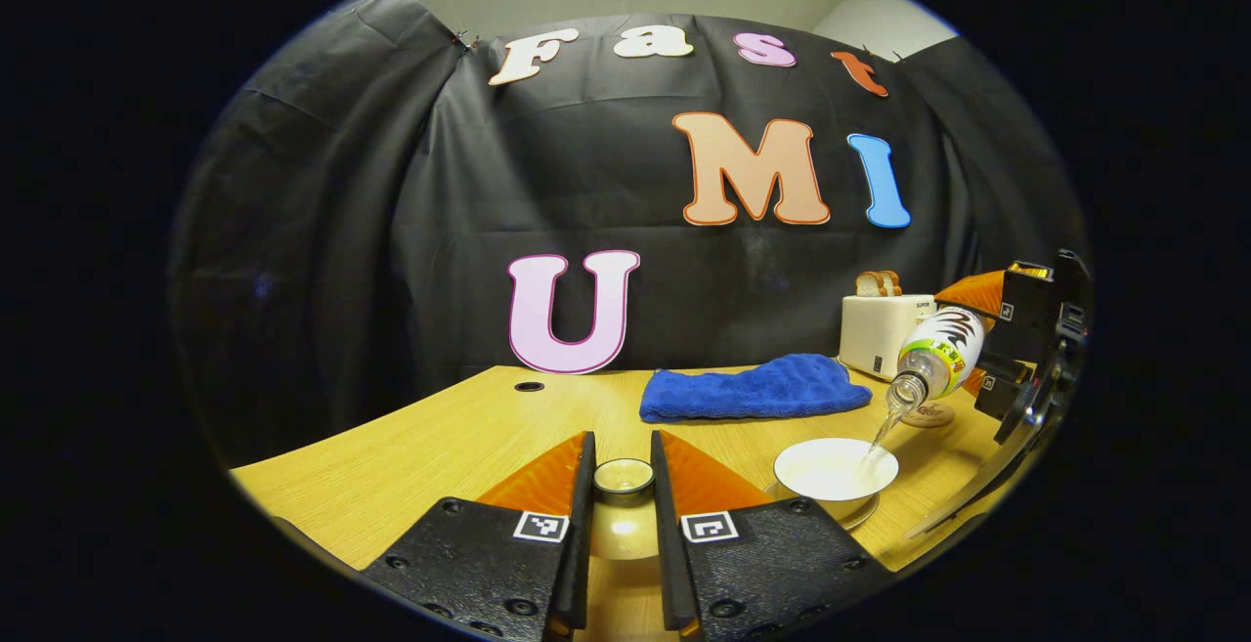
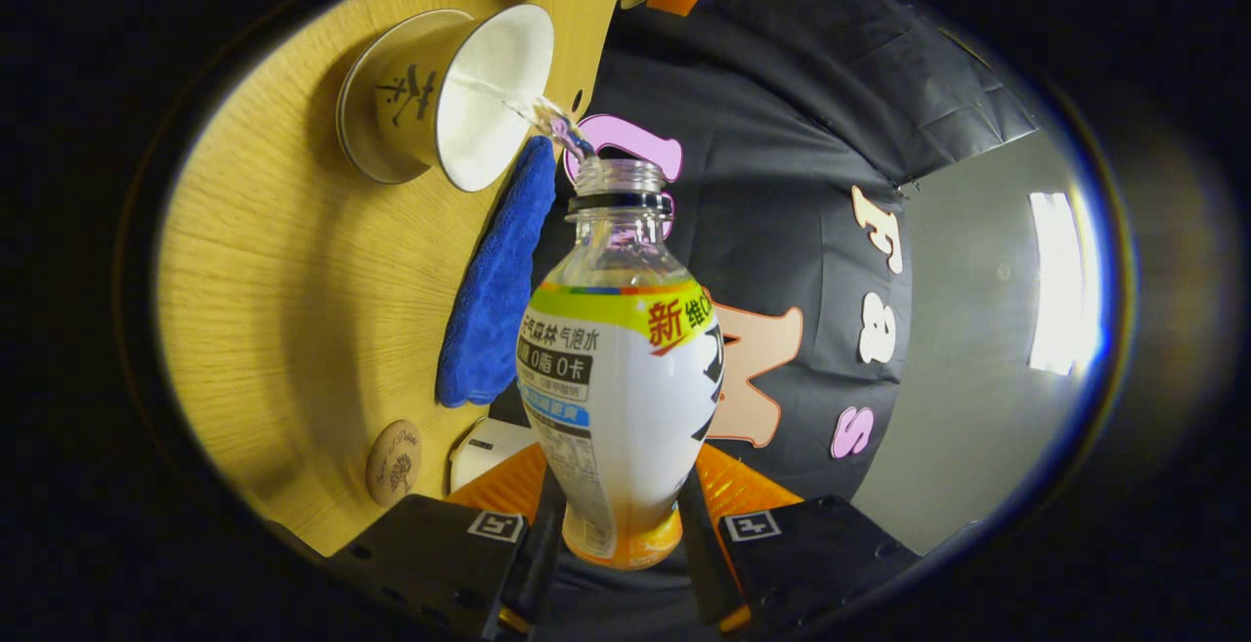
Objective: Open the teacup lid with one hand, grasp the water bottle and pour water into the teacup with the other hand; after pouring, place the water bottle on the coaster and then close the teacup lid.
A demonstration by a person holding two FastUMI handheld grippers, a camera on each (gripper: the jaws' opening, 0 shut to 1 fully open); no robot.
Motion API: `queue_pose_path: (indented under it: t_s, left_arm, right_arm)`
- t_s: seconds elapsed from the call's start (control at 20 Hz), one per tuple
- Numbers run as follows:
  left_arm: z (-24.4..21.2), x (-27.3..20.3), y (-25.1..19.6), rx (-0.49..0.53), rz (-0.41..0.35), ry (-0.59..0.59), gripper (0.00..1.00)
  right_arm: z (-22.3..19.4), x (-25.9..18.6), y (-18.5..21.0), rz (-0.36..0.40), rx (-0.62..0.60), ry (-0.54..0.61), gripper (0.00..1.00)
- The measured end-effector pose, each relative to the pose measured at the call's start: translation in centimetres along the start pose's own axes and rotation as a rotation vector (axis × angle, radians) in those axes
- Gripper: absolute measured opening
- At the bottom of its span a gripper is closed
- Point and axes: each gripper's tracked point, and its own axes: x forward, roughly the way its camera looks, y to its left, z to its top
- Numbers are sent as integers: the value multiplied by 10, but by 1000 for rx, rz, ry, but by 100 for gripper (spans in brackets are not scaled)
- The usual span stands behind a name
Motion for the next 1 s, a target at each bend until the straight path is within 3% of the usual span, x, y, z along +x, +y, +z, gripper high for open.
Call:
queue_pose_path:
  t_s: [0.4, 0.75, 1.0]
  left_arm:
    - [0, 0, 0, 0, 0, 1, 27]
    - [0, 0, 0, 0, 0, 0, 27]
    - [0, 0, 0, 0, 0, 0, 27]
  right_arm:
    - [4, 1, -7, -58, -84, -19, 58]
    - [12, -3, -31, -163, -149, -41, 58]
    - [13, -4, -28, -154, -148, -50, 58]
